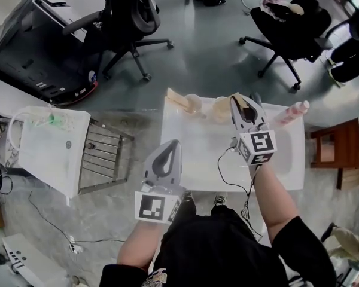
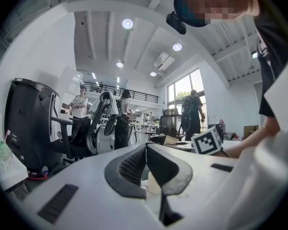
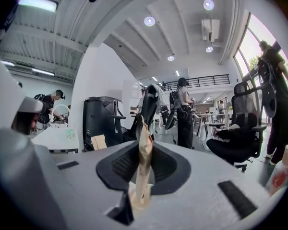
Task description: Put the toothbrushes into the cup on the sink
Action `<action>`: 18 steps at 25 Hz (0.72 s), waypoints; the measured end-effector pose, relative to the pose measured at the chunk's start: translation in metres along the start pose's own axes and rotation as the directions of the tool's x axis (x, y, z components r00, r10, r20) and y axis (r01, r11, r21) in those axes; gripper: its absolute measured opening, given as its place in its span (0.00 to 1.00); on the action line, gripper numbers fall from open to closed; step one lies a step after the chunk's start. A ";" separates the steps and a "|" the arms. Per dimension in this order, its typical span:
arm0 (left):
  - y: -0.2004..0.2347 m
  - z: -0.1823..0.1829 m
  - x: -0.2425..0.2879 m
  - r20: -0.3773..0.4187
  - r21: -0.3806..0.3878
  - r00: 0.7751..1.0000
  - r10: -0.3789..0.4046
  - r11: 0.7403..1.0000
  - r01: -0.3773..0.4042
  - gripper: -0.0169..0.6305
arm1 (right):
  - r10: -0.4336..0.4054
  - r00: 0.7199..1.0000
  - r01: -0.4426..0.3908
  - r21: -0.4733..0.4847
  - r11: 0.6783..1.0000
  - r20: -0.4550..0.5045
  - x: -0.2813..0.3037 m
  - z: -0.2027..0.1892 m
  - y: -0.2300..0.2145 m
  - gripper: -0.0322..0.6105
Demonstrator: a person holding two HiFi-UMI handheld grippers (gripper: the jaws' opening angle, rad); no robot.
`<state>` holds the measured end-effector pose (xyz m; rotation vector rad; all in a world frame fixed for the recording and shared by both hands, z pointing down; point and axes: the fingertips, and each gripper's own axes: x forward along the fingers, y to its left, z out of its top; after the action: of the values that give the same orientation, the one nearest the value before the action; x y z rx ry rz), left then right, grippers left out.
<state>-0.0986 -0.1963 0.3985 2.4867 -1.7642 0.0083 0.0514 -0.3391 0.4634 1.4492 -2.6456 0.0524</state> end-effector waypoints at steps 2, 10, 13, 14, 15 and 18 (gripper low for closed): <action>0.005 -0.007 0.002 -0.017 -0.011 1.000 -0.002 1.000 0.002 0.04 | -0.010 1.000 0.010 0.009 1.000 -0.029 0.008 -0.016 -0.002 0.14; 0.019 -0.024 0.009 -0.042 -0.033 0.999 0.000 0.999 -0.001 0.04 | -0.032 0.992 0.040 0.061 0.997 -0.123 0.027 -0.065 -0.006 0.15; 0.024 -0.026 0.012 -0.048 -0.039 0.999 0.002 0.999 -0.004 0.04 | -0.033 0.990 0.044 0.076 0.996 -0.138 0.030 -0.072 -0.007 0.16; 0.025 -0.026 0.013 -0.049 -0.041 0.999 0.002 0.999 -0.004 0.04 | -0.033 0.990 0.045 0.081 0.996 -0.140 0.031 -0.074 -0.006 0.16; 0.026 -0.026 0.014 -0.049 -0.043 0.999 0.002 0.999 -0.004 0.04 | -0.034 0.989 0.046 0.085 0.995 -0.142 0.031 -0.074 -0.006 0.16; 0.027 -0.026 0.015 -0.051 -0.047 0.999 -0.001 0.999 -0.001 0.04 | -0.032 0.989 0.046 0.099 0.994 -0.143 0.033 -0.076 -0.005 0.18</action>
<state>-0.1178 -0.2173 0.4277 2.4320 -1.7245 0.0296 0.0451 -0.3621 0.5429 1.4677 -2.5336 0.2797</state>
